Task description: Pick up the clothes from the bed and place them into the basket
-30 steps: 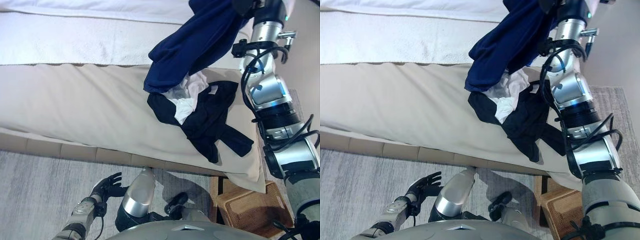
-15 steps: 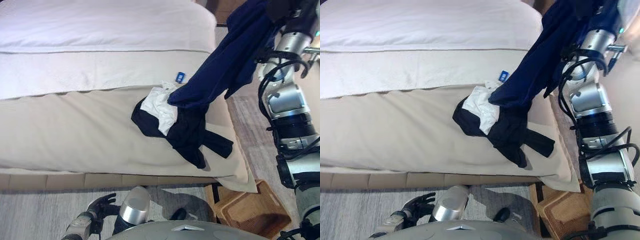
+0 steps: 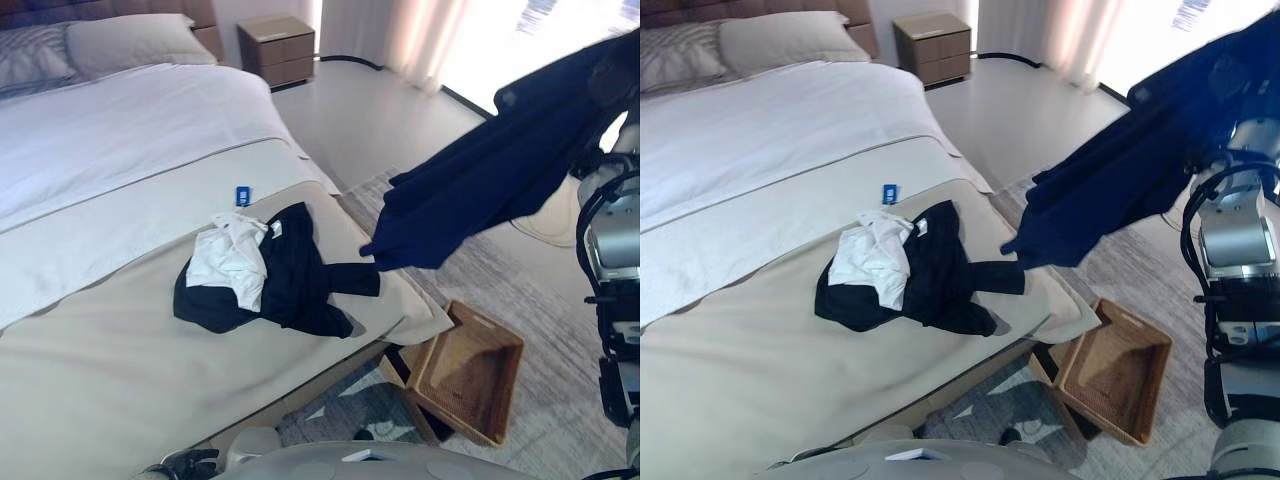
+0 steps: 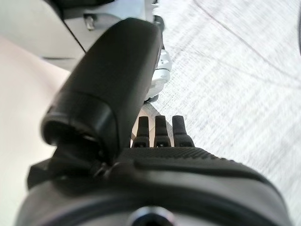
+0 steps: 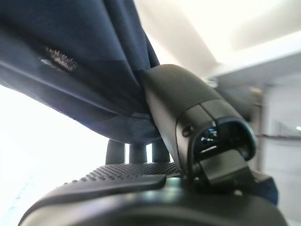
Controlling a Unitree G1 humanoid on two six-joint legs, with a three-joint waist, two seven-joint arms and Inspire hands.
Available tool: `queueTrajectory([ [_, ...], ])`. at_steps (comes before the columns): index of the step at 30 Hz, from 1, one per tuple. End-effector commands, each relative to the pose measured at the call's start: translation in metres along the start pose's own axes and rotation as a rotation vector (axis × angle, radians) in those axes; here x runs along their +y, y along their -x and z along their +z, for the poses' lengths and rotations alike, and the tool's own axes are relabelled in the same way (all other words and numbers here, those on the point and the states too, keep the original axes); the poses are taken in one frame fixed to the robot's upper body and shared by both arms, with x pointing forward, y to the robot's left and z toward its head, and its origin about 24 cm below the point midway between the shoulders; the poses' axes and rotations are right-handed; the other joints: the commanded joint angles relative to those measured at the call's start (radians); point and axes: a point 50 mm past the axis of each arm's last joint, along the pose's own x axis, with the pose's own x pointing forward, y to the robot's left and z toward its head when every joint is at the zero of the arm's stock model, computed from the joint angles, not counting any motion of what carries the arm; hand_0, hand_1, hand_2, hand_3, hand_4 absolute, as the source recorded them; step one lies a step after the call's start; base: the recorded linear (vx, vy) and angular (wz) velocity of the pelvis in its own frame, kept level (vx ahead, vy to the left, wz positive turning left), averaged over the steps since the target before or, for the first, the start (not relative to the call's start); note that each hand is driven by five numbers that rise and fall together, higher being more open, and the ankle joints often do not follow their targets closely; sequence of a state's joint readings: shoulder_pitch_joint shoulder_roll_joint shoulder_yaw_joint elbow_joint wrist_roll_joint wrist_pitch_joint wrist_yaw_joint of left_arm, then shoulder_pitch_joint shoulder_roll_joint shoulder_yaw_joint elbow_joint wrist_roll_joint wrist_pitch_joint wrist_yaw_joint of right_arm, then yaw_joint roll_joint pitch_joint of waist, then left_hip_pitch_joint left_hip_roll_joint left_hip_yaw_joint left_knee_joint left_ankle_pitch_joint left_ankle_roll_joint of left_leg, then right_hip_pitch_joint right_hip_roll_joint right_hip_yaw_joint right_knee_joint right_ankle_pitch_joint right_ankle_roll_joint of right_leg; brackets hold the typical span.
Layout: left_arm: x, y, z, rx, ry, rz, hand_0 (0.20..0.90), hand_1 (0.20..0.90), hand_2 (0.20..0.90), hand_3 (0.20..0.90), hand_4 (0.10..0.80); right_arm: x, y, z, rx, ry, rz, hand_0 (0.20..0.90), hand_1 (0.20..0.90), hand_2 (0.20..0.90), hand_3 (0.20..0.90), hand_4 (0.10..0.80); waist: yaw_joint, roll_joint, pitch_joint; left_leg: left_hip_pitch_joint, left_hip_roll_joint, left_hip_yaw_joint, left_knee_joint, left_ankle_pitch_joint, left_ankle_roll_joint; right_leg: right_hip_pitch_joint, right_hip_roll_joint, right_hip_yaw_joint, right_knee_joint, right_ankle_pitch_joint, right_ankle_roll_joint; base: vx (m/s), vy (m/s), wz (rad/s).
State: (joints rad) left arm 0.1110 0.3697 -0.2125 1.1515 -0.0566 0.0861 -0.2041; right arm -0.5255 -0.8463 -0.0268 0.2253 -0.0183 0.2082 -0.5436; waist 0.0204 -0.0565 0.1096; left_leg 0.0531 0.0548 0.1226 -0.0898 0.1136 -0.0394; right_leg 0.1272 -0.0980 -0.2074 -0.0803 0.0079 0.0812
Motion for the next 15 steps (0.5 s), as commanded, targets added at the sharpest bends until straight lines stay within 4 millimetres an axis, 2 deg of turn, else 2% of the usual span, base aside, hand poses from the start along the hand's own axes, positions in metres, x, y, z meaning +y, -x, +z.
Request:
queueTrajectory([
  [1,-0.003,0.002,0.083,-0.26,-0.065,-0.048,0.9,0.9,0.9,0.9,0.8,-0.03,-0.022,0.031,-0.164,0.014,-0.066,0.3,0.3,0.3,0.2,0.1,0.016,0.019,-0.06,0.043,-0.023,0.018,0.007,-0.148,0.021,-0.019,0.037,-0.035,0.088,-0.087,-0.023,-0.037,-0.135,-0.33],
  [9,-0.005,0.002,0.085,-0.254,-0.11,-0.052,0.9,0.9,0.9,0.9,0.8,-0.006,-0.014,-0.003,-0.044,0.166,0.099,0.3,0.3,0.3,0.2,0.1,0.0,0.04,-0.018,0.016,-0.013,0.058,0.027,-0.138,0.001,-0.043,0.042,-0.038,0.04,-0.047,-0.024,-0.072,-0.138,-0.19],
  [14,0.0,0.008,0.12,-0.356,-0.106,-0.033,0.9,0.9,0.9,0.9,0.8,-0.004,-0.031,0.001,-0.007,0.196,0.064,0.3,0.3,0.3,0.2,0.1,-0.006,0.074,0.071,-0.088,-0.01,0.053,0.056,-0.121,-0.008,-0.148,0.036,-0.034,0.055,-0.03,-0.031,-0.296,-0.089,-0.17],
  [15,0.0,0.011,0.133,-0.4,-0.097,-0.024,0.9,0.9,0.9,0.9,0.8,-0.004,-0.037,0.002,0.011,0.198,0.049,0.3,0.3,0.3,0.2,0.1,-0.009,0.088,0.11,-0.115,-0.009,0.052,0.059,-0.114,-0.012,-0.175,0.037,-0.029,0.052,-0.022,-0.032,-0.305,-0.091,-0.04],
])
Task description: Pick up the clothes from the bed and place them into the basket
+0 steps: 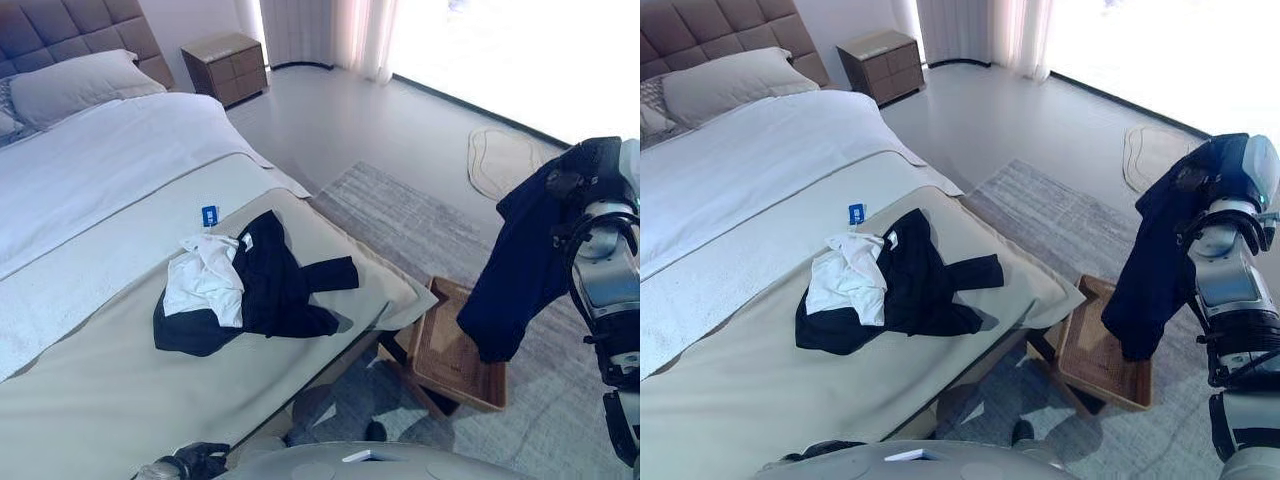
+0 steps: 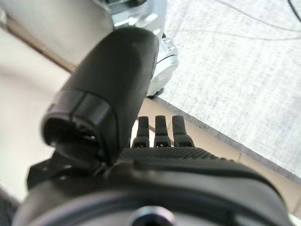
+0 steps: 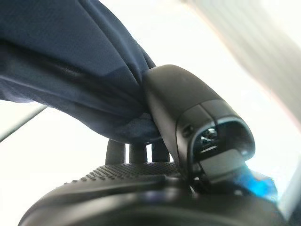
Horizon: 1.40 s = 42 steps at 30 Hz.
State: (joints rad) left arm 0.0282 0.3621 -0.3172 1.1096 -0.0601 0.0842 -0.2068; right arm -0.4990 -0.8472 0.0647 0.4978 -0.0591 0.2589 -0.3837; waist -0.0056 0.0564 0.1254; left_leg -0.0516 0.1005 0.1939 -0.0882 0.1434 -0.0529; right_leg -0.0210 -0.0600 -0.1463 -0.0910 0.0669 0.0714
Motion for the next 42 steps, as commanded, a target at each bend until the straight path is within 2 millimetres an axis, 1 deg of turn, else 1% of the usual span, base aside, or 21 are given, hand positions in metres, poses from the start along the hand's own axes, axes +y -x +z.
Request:
queueTrajectory([
  [1,0.019,0.006,0.095,-0.316,0.016,0.03,0.9,0.9,0.9,0.9,0.8,-0.054,-0.029,0.076,-0.21,-0.017,-0.227,0.3,0.3,0.3,0.2,0.1,0.015,-0.019,0.11,-0.024,-0.056,-0.021,0.061,-0.142,0.001,-0.042,0.0,-0.087,0.063,-0.077,-0.023,-0.284,-0.093,-0.03],
  [2,0.019,0.007,0.101,-0.335,0.019,0.034,0.9,0.9,0.9,0.9,0.8,-0.054,-0.032,0.074,-0.18,0.013,-0.226,0.507,0.507,0.507,0.442,0.342,0.013,-0.012,0.125,-0.039,-0.057,-0.022,0.063,-0.138,-0.001,-0.057,0.0,-0.083,0.061,-0.073,-0.023,-0.193,-0.076,-0.03],
  [3,0.019,0.009,0.108,-0.362,0.023,0.04,0.9,0.9,0.9,0.9,0.8,-0.055,-0.036,0.069,-0.113,0.046,-0.214,0.848,0.848,0.848,0.84,0.74,0.012,-0.002,0.143,-0.055,-0.059,-0.024,0.064,-0.133,-0.002,-0.075,0.0,-0.08,0.06,-0.067,-0.023,-0.196,-0.06,-0.04],
  [4,0.02,0.01,0.114,-0.387,0.028,0.042,0.9,0.9,0.9,0.9,0.8,-0.055,-0.04,0.064,-0.056,0.09,-0.203,0.9,0.9,0.9,0.9,0.8,0.011,0.008,0.159,-0.069,-0.06,-0.024,0.064,-0.128,-0.004,-0.091,0.0,-0.078,0.06,-0.063,-0.023,-0.195,-0.039,-0.03],
  [8,0.025,0.019,0.137,-0.487,0.052,0.049,0.9,0.9,0.9,0.9,0.8,-0.059,-0.048,0.042,0.119,0.27,-0.17,0.9,0.9,0.9,0.9,0.8,0.009,0.041,0.207,-0.109,-0.063,-0.03,0.058,-0.111,-0.009,-0.145,0.001,-0.07,0.058,-0.05,-0.026,-0.148,-0.032,-0.04],
  [11,0.027,0.025,0.148,-0.55,0.055,0.038,0.9,0.9,0.9,0.9,0.8,-0.056,-0.047,0.017,0.251,0.326,-0.101,0.9,0.9,0.9,0.9,0.8,0.009,0.055,0.229,-0.119,-0.063,-0.034,0.051,-0.102,-0.013,-0.159,0.004,-0.07,0.053,-0.044,-0.028,-0.074,-0.049,-0.07],
  [13,0.029,0.028,0.151,-0.566,0.045,0.029,0.9,0.9,0.9,0.9,0.8,-0.058,-0.046,0.01,0.261,0.327,-0.11,0.9,0.9,0.9,0.9,0.8,0.008,0.06,0.238,-0.118,-0.062,-0.036,0.05,-0.101,-0.016,-0.16,0.004,-0.074,0.052,-0.042,-0.028,-0.012,-0.019,-0.02],
  [15,0.028,0.028,0.149,-0.568,0.046,0.023,0.9,0.9,0.9,0.9,0.8,-0.062,-0.045,0.011,0.241,0.315,-0.146,0.9,0.9,0.9,0.9,0.8,0.005,0.061,0.241,-0.113,-0.061,-0.035,0.051,-0.102,-0.018,-0.156,0.003,-0.076,0.051,-0.04,-0.027,0.0,0.0,0.0],
  [18,0.028,0.027,0.143,-0.559,0.049,0.014,0.9,0.9,0.9,0.9,0.8,-0.069,-0.045,0.018,0.191,0.276,-0.193,0.9,0.9,0.9,0.9,0.8,0.003,0.06,0.236,-0.103,-0.059,-0.032,0.051,-0.105,-0.021,-0.151,0.0,-0.08,0.05,-0.039,-0.024,0.009,0.015,0.01],
  [20,0.026,0.026,0.136,-0.547,0.069,0.012,0.9,0.9,0.9,0.9,0.8,-0.078,-0.045,0.034,0.125,0.289,-0.218,0.9,0.9,0.9,0.9,0.8,-0.001,0.053,0.228,-0.09,-0.059,-0.028,0.05,-0.11,-0.023,-0.144,0.0,-0.081,0.05,-0.041,-0.023,0.032,0.056,-0.01],
  [23,0.027,0.024,0.128,-0.529,0.096,0.016,0.9,0.9,0.9,0.9,0.8,-0.086,-0.043,0.049,0.055,0.317,-0.208,0.9,0.9,0.9,0.9,0.8,-0.004,0.035,0.213,-0.075,-0.057,-0.025,0.05,-0.114,-0.024,-0.132,0.001,-0.082,0.051,-0.044,-0.023,0.055,0.061,0.01],
  [25,0.028,0.023,0.121,-0.515,0.114,0.021,0.9,0.9,0.9,0.9,0.8,-0.093,-0.038,0.07,-0.07,0.282,-0.252,0.9,0.9,0.9,0.9,0.8,-0.002,0.021,0.203,-0.063,-0.057,-0.024,0.054,-0.121,-0.024,-0.118,-0.001,-0.088,0.054,-0.049,-0.023,0.099,0.062,0.08],
  [26,0.027,0.021,0.115,-0.499,0.131,0.022,0.9,0.9,0.9,0.9,0.8,-0.095,-0.031,0.089,-0.183,0.266,-0.267,0.9,0.9,0.9,0.9,0.8,-0.002,0.011,0.192,-0.055,-0.058,-0.024,0.06,-0.127,-0.024,-0.108,-0.003,-0.093,0.057,-0.054,-0.023,0.125,0.088,0.08],
  [29,0.024,0.017,0.102,-0.459,0.164,0.024,0.9,0.9,0.9,0.9,0.8,-0.079,-0.008,0.127,-0.45,0.179,-0.191,0.9,0.9,0.9,0.9,0.8,0.01,-0.01,0.169,-0.043,-0.064,-0.03,0.066,-0.133,-0.021,-0.088,-0.011,-0.109,0.063,-0.061,-0.018,0.124,0.129,0.07],
  [32,0.022,0.014,0.093,-0.429,0.189,0.017,0.9,0.9,0.9,0.9,0.8,-0.056,0.008,0.144,-0.589,0.096,-0.041,0.9,0.9,0.9,0.9,0.8,0.026,-0.02,0.153,-0.034,-0.071,-0.04,0.069,-0.137,-0.017,-0.071,-0.02,-0.124,0.065,-0.066,-0.018,0.112,0.154,0.17],
  [33,0.018,0.012,0.086,-0.408,0.196,0.01,0.9,0.9,0.9,0.9,0.8,-0.039,0.017,0.151,-0.674,0.096,0.039,0.9,0.9,0.9,0.9,0.8,0.044,-0.026,0.141,-0.028,-0.077,-0.05,0.072,-0.141,-0.014,-0.056,-0.027,-0.139,0.065,-0.069,-0.017,0.142,0.199,0.28],
  [36,0.012,0.008,0.079,-0.384,0.206,-0.005,0.9,0.9,0.9,0.9,0.8,-0.012,0.028,0.159,-0.771,0.152,0.183,0.9,0.9,0.9,0.9,0.8,0.076,-0.032,0.131,-0.019,-0.086,-0.071,0.073,-0.143,-0.008,-0.032,-0.038,-0.165,0.065,-0.073,-0.017,0.133,0.21,0.22],
  [37,0.009,0.007,0.076,-0.374,0.2,-0.011,0.9,0.9,0.9,0.9,0.8,0.004,0.029,0.158,-0.772,0.184,0.233,0.9,0.9,0.9,0.9,0.8,0.099,-0.036,0.129,-0.017,-0.093,-0.091,0.082,-0.147,-0.003,-0.021,-0.044,-0.178,0.068,-0.075,-0.017,0.131,0.194,0.36],
  [39,0.007,0.006,0.073,-0.363,0.201,-0.014,0.9,0.9,0.9,0.9,0.8,0.022,0.033,0.159,-0.793,0.241,0.28,0.9,0.9,0.9,0.9,0.8,0.131,-0.042,0.134,-0.026,-0.105,-0.128,0.108,-0.156,0.008,-0.012,-0.053,-0.189,0.079,-0.079,-0.018,0.124,0.189,0.49],
  [41,0.01,0.006,0.074,-0.365,0.193,-0.013,0.9,0.9,0.9,0.9,0.8,0.036,0.036,0.166,-0.82,0.294,0.284,0.9,0.9,0.9,0.9,0.8,0.169,-0.045,0.152,-0.055,-0.116,-0.17,0.147,-0.163,0.019,-0.018,-0.065,-0.205,0.107,-0.088,-0.019,0.068,0.153,0.61],
  [42,0.01,0.006,0.074,-0.366,0.197,-0.011,0.9,0.9,0.9,0.9,0.8,0.036,0.036,0.167,-0.825,0.3,0.281,0.9,0.9,0.9,0.9,0.8,0.169,-0.045,0.154,-0.058,-0.117,-0.173,0.15,-0.164,0.019,-0.019,-0.066,-0.206,0.109,-0.089,-0.02,0.035,0.146,0.71],
])
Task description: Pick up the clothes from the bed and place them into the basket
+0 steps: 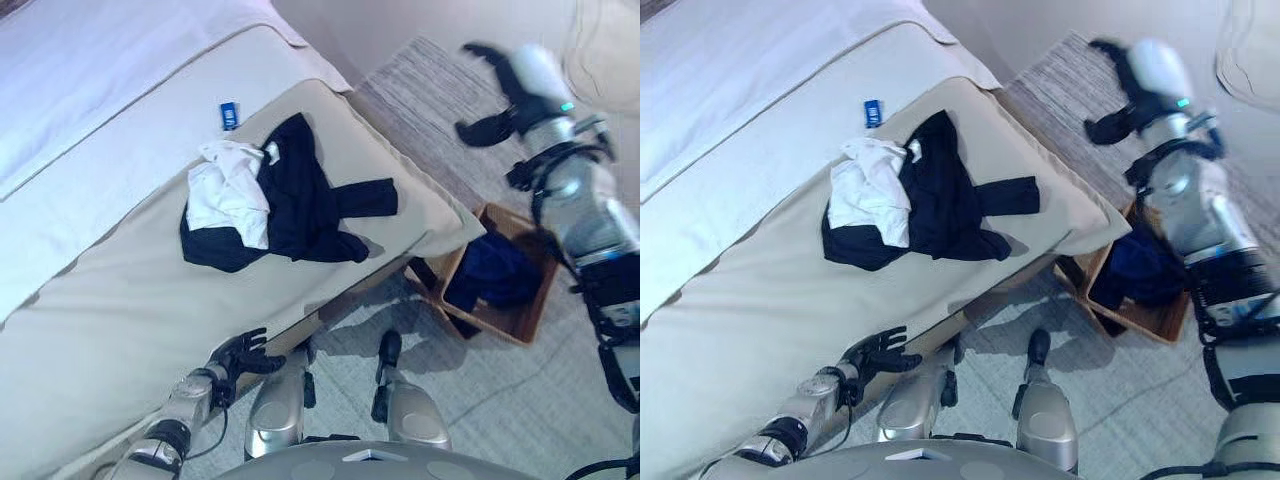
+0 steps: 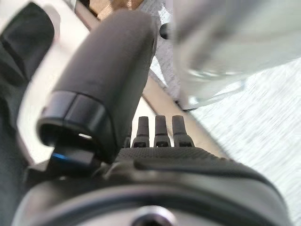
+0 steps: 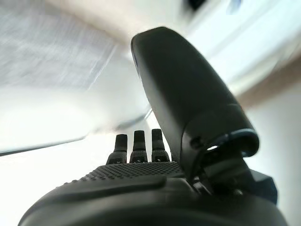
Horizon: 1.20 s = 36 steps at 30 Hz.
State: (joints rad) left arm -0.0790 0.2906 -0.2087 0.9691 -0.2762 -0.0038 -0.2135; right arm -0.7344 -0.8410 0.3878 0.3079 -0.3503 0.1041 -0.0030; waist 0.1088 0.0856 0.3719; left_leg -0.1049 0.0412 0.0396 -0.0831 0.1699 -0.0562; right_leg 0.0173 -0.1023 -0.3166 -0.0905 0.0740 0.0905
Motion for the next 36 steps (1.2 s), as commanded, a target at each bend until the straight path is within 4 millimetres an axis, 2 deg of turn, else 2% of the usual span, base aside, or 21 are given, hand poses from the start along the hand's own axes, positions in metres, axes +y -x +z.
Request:
queueTrajectory([
  [1,0.019,0.007,-0.009,0.032,-0.064,0.028,0.9,0.9,0.9,0.9,0.8,-0.016,-0.017,0.042,-0.171,0.105,-0.128,0.9,0.9,0.9,0.9,0.8,0.086,-0.072,-0.068,-0.031,-0.067,-0.054,0.166,-0.189,0.032,-0.066,-0.029,-0.048,0.134,-0.103,-0.041,0.015,0.128,0.67],
  [4,0.025,0.007,-0.001,0.017,-0.058,0.042,0.9,0.9,0.9,0.9,0.8,-0.021,-0.029,0.056,-0.179,0.124,-0.203,0.9,0.9,0.9,0.9,0.8,0.139,-0.071,-0.031,-0.058,-0.084,-0.1,0.158,-0.177,0.046,-0.077,-0.031,-0.077,0.154,-0.109,-0.04,0.042,0.118,0.72],
  [7,0.034,0.01,0.001,0.017,-0.037,0.069,0.9,0.9,0.9,0.9,0.8,-0.028,-0.04,0.064,-0.141,0.145,-0.278,0.9,0.9,0.9,0.9,0.8,0.194,-0.079,-0.006,-0.059,-0.089,-0.139,0.128,-0.181,0.048,-0.072,-0.027,-0.099,0.169,-0.133,-0.029,0.074,0.052,0.62],
  [8,0.04,0.012,0.001,0.024,-0.034,0.083,0.9,0.9,0.9,0.9,0.8,-0.03,-0.045,0.063,-0.096,0.146,-0.306,0.9,0.9,0.9,0.9,0.8,0.228,-0.081,0.003,-0.073,-0.094,-0.158,0.12,-0.174,0.052,-0.076,-0.033,-0.126,0.184,-0.137,-0.03,0.04,0.045,0.45],
  [10,0.047,0.015,-0.001,0.032,-0.039,0.094,0.9,0.9,0.9,0.9,0.8,-0.031,-0.051,0.061,-0.038,0.132,-0.316,0.9,0.9,0.9,0.9,0.8,0.257,-0.082,0.011,-0.083,-0.095,-0.179,0.113,-0.167,0.053,-0.08,-0.044,-0.155,0.211,-0.143,-0.032,0.069,0.048,0.42],
  [14,0.055,0.018,0.0,0.024,-0.027,0.11,0.9,0.9,0.9,0.9,0.8,-0.031,-0.06,0.044,0.149,0.063,-0.313,0.9,0.9,0.9,0.9,0.8,0.322,-0.068,0.024,-0.121,-0.095,-0.205,0.11,-0.149,0.061,-0.097,-0.098,-0.218,0.317,-0.177,-0.045,0.055,0.08,0.46],
  [18,0.046,0.013,0.009,-0.038,0.003,0.075,0.9,0.9,0.9,0.9,0.8,-0.031,-0.067,0.034,0.257,0.107,-0.226,0.9,0.9,0.9,0.9,0.8,0.36,-0.045,0.047,-0.154,-0.1,-0.229,0.089,-0.118,0.058,-0.114,-0.115,-0.257,0.344,-0.197,-0.04,-0.019,0.083,0.38],
  [21,0.043,0.013,0.014,-0.076,0.014,0.061,0.9,0.9,0.9,0.9,0.8,-0.031,-0.069,0.025,0.334,0.137,-0.146,0.9,0.9,0.9,0.9,0.8,0.387,-0.042,0.062,-0.177,-0.099,-0.239,0.081,-0.103,0.053,-0.117,-0.119,-0.287,0.346,-0.2,-0.034,-0.038,0.021,0.11],
  [25,0.046,0.014,0.019,-0.108,0.013,0.056,0.9,0.9,0.9,0.9,0.8,-0.018,-0.067,0.004,0.455,0.153,0.002,0.9,0.9,0.9,0.9,0.8,0.435,-0.051,0.084,-0.215,-0.092,-0.265,0.093,-0.095,0.05,-0.125,-0.122,-0.33,0.374,-0.216,-0.035,0.016,-0.028,0.19],
  [28,0.046,0.014,0.02,-0.114,0.016,0.049,0.9,0.9,0.9,0.9,0.8,-0.021,-0.069,0.006,0.449,0.185,0.001,0.9,0.9,0.9,0.9,0.8,0.453,-0.049,0.097,-0.236,-0.09,-0.278,0.107,-0.089,0.046,-0.131,-0.123,-0.34,0.394,-0.228,-0.037,0.051,-0.004,0.18],
  [32,0.045,0.016,0.019,-0.123,0.018,0.038,0.9,0.9,0.9,0.9,0.8,-0.029,-0.077,0.023,0.397,0.16,-0.019,0.9,0.9,0.9,0.9,0.8,0.474,-0.045,0.124,-0.274,-0.092,-0.285,0.139,-0.085,0.042,-0.147,-0.121,-0.355,0.408,-0.228,-0.034,0.026,0.003,0.06],
  [34,0.046,0.016,0.019,-0.124,0.017,0.036,0.9,0.9,0.9,0.9,0.8,-0.031,-0.078,0.026,0.41,0.165,-0.011,0.9,0.9,0.9,0.9,0.8,0.478,-0.046,0.135,-0.288,-0.093,-0.283,0.152,-0.087,0.041,-0.153,-0.118,-0.356,0.407,-0.226,-0.034,0.012,-0.017,0.03],
  [36,0.047,0.017,0.019,-0.124,0.01,0.037,0.9,0.9,0.9,0.9,0.8,-0.033,-0.078,0.026,0.416,0.141,-0.008,0.42,0.42,0.42,0.34,0.24,0.482,-0.054,0.148,-0.309,-0.092,-0.282,0.169,-0.09,0.042,-0.164,-0.111,-0.357,0.405,-0.221,-0.031,0.01,-0.064,0.06],
])
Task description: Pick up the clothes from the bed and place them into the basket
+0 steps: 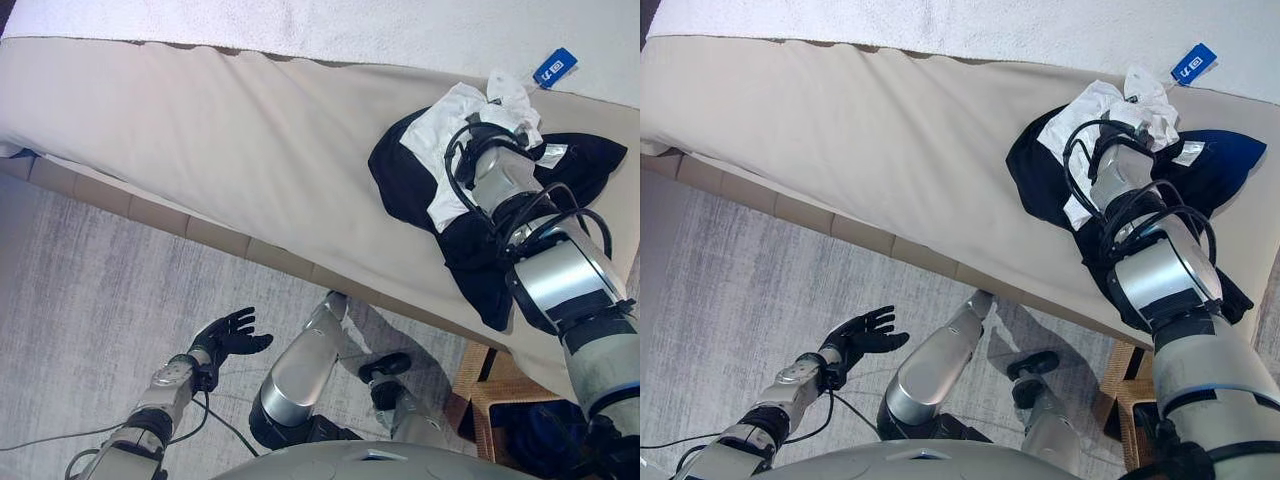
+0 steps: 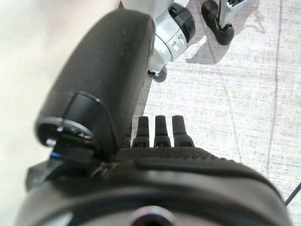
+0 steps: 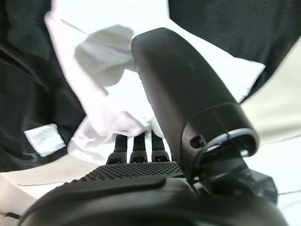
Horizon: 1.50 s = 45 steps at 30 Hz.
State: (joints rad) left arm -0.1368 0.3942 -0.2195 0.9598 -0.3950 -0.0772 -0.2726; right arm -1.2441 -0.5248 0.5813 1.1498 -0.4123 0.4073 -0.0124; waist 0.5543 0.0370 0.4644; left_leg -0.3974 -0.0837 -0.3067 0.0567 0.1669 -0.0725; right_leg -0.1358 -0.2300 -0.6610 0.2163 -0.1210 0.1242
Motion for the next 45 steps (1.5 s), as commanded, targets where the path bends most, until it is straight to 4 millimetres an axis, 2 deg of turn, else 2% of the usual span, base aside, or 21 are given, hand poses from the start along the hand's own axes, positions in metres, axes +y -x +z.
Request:
queueTrajectory([
  [1,0.017,0.015,-0.017,0.027,-0.005,0.027,0.9,0.9,0.9,0.9,0.8,-0.048,0.008,0.042,-0.14,0.028,-0.162,0.3,0.3,0.3,0.2,0.1,0.037,-0.012,0.056,-0.027,0.035,0.063,0.034,-0.087,0.059,-0.017,0.024,-0.013,0.095,-0.022,-0.064,0.011,-0.091,0.06],
  [3,0.02,0.017,-0.019,0.023,-0.006,0.034,0.9,0.9,0.9,0.9,0.8,-0.058,0.013,0.052,-0.213,-0.054,-0.248,0.3,0.3,0.3,0.2,0.1,0.034,-0.029,0.056,-0.038,0.041,0.066,0.037,-0.09,0.058,-0.018,0.04,-0.011,0.083,-0.014,-0.061,0.012,-0.089,0.01],
  [4,0.02,0.018,-0.019,0.02,-0.006,0.038,0.9,0.9,0.9,0.9,0.8,-0.066,0.018,0.06,-0.273,-0.125,-0.345,0.3,0.3,0.3,0.2,0.1,0.029,-0.036,0.056,-0.034,0.045,0.067,0.034,-0.091,0.056,-0.013,0.047,-0.007,0.075,-0.009,-0.058,0.009,-0.077,-0.06],
  [6,0.018,0.02,-0.025,0.02,-0.002,0.053,0.9,0.9,0.9,0.9,0.8,-0.092,0.038,0.08,-0.407,-0.3,-0.552,0.3,0.3,0.3,0.2,0.1,0.011,-0.053,0.056,-0.017,0.052,0.074,0.027,-0.098,0.055,0.003,0.057,0.01,0.058,-0.001,-0.054,0.002,-0.063,-0.08],
  [8,0.017,0.021,-0.032,0.021,0.008,0.072,0.9,0.9,0.9,0.9,0.8,-0.112,0.06,0.089,-0.541,-0.46,-0.738,0.3,0.3,0.3,0.2,0.1,-0.007,-0.068,0.055,0.013,0.059,0.086,0.017,-0.106,0.053,0.026,0.065,0.03,0.039,0.003,-0.052,-0.007,-0.044,-0.17],
  [9,0.017,0.022,-0.035,0.026,0.012,0.081,0.9,0.9,0.9,0.9,0.8,-0.117,0.067,0.088,-0.576,-0.509,-0.788,0.3,0.3,0.3,0.2,0.1,-0.013,-0.073,0.054,0.029,0.063,0.092,0.011,-0.109,0.052,0.036,0.069,0.04,0.03,0.004,-0.05,0.019,-0.025,-0.32],
  [10,0.016,0.024,-0.043,0.047,0.029,0.104,0.9,0.9,0.9,0.9,0.8,-0.135,0.091,0.085,-0.681,-0.65,-0.935,0.3,0.3,0.3,0.2,0.1,-0.046,-0.089,0.028,0.067,0.072,0.108,-0.01,-0.117,0.052,0.059,0.08,0.072,0.0,0.004,-0.049,0.035,-0.021,-0.45],
  [12,0.016,0.026,-0.05,0.065,0.033,0.119,0.9,0.9,0.9,0.9,0.8,-0.144,0.106,0.076,-0.739,-0.763,-1.036,0.3,0.3,0.3,0.2,0.1,-0.067,-0.1,0.005,0.098,0.078,0.124,-0.026,-0.124,0.051,0.078,0.088,0.098,-0.027,0.007,-0.048,0.055,-0.023,-0.47],
  [13,0.016,0.029,-0.056,0.084,0.042,0.132,0.9,0.9,0.9,0.9,0.8,-0.154,0.121,0.068,-0.777,-0.818,-1.128,0.3,0.3,0.3,0.2,0.1,-0.092,-0.105,-0.024,0.124,0.081,0.137,-0.04,-0.13,0.051,0.094,0.095,0.122,-0.049,0.007,-0.046,0.082,-0.012,-0.4],
  [17,0.016,0.035,-0.072,0.145,0.026,0.135,0.9,0.9,0.9,0.9,0.8,-0.158,0.138,0.043,-0.768,-0.847,-1.279,0.3,0.3,0.3,0.2,0.1,-0.141,-0.111,-0.11,0.197,0.086,0.183,-0.072,-0.144,0.049,0.149,0.116,0.18,-0.117,0.006,-0.041,0.054,-0.008,-0.42],
  [20,0.014,0.038,-0.081,0.204,0.005,0.136,0.9,0.9,0.9,0.9,0.8,-0.157,0.139,0.03,-0.735,-0.809,-1.279,0.3,0.3,0.3,0.2,0.1,-0.181,-0.113,-0.17,0.25,0.087,0.212,-0.091,-0.153,0.049,0.174,0.132,0.218,-0.159,0.014,-0.039,0.032,-0.048,-0.48],
  [21,0.013,0.04,-0.087,0.243,-0.019,0.14,0.9,0.9,0.9,0.9,0.8,-0.154,0.135,0.02,-0.701,-0.766,-1.272,0.3,0.3,0.3,0.2,0.1,-0.205,-0.113,-0.201,0.266,0.085,0.238,-0.094,-0.138,0.055,0.18,0.135,0.223,-0.184,0.044,-0.042,-0.005,-0.089,-0.45],
  [25,0.014,0.045,-0.099,0.326,-0.049,0.152,0.9,0.9,0.9,0.9,0.8,-0.149,0.127,0.003,-0.64,-0.697,-1.236,0.3,0.3,0.3,0.2,0.1,-0.257,-0.119,-0.261,0.32,0.088,0.281,-0.105,-0.156,0.056,0.198,0.144,0.265,-0.216,0.058,-0.044,0.03,-0.097,-0.45],
  [27,0.013,0.045,-0.103,0.378,-0.053,0.154,0.9,0.9,0.9,0.9,0.8,-0.145,0.121,-0.008,-0.606,-0.658,-1.185,0.3,0.3,0.3,0.2,0.1,-0.302,-0.116,-0.3,0.36,0.09,0.315,-0.107,-0.171,0.059,0.208,0.148,0.293,-0.223,0.061,-0.048,0.087,-0.073,-0.57],
  [34,0.0,0.034,-0.096,0.405,-0.109,0.088,0.9,0.9,0.9,0.9,0.8,-0.136,0.113,-0.045,-0.503,-0.565,-1.133,0.3,0.3,0.3,0.2,0.1,-0.411,-0.086,-0.357,0.439,0.102,0.397,-0.12,-0.196,0.064,0.227,0.158,0.361,-0.222,0.056,-0.061,0.015,-0.111,-0.41],
  [39,-0.007,0.026,-0.085,0.381,-0.157,0.036,0.9,0.9,0.9,0.9,0.8,-0.132,0.111,-0.067,-0.474,-0.547,-1.086,0.3,0.3,0.3,0.2,0.1,-0.485,-0.078,-0.376,0.476,0.116,0.454,-0.13,-0.202,0.052,0.241,0.172,0.409,-0.253,0.073,-0.059,-0.017,-0.169,-0.28],
  [41,-0.008,0.024,-0.083,0.377,-0.168,0.023,0.9,0.9,0.9,0.9,0.8,-0.129,0.107,-0.071,-0.459,-0.544,-1.052,0.3,0.3,0.3,0.2,0.1,-0.496,-0.076,-0.377,0.48,0.12,0.467,-0.124,-0.206,0.048,0.242,0.174,0.413,-0.261,0.078,-0.06,-0.007,-0.146,-0.38],
  [45,-0.011,0.024,-0.083,0.385,-0.186,0.003,0.9,0.9,0.9,0.9,0.8,-0.109,0.087,-0.082,-0.388,-0.511,-0.843,0.3,0.3,0.3,0.2,0.1,-0.51,-0.07,-0.367,0.48,0.134,0.509,-0.09,-0.21,0.033,0.243,0.176,0.389,-0.275,0.091,-0.065,-0.021,-0.15,-0.35],
])
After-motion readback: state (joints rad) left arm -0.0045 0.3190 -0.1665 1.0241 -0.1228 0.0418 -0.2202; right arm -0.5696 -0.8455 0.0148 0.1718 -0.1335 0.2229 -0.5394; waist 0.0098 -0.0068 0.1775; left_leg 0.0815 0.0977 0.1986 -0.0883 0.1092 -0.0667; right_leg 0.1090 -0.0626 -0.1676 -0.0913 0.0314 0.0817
